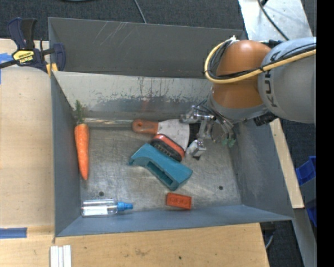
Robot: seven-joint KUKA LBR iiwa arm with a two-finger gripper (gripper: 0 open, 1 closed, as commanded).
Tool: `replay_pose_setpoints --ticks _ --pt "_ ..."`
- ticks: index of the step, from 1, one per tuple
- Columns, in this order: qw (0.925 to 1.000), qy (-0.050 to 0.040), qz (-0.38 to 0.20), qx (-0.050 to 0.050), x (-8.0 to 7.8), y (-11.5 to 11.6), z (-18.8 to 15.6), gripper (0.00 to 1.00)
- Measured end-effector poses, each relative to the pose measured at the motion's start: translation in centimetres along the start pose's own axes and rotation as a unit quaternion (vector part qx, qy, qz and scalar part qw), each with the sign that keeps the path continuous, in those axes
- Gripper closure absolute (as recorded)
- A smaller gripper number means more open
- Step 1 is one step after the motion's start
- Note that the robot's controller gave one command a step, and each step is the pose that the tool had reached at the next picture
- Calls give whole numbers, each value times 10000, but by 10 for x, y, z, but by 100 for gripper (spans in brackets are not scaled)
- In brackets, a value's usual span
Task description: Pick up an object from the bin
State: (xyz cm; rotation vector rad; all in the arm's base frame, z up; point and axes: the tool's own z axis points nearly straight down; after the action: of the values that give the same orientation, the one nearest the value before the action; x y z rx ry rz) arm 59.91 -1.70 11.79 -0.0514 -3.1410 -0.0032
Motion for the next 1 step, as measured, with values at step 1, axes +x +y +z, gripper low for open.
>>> replay_pose_setpoints --ticks 1 --pt "9995 -28 308 6 -1 3 -10 0"
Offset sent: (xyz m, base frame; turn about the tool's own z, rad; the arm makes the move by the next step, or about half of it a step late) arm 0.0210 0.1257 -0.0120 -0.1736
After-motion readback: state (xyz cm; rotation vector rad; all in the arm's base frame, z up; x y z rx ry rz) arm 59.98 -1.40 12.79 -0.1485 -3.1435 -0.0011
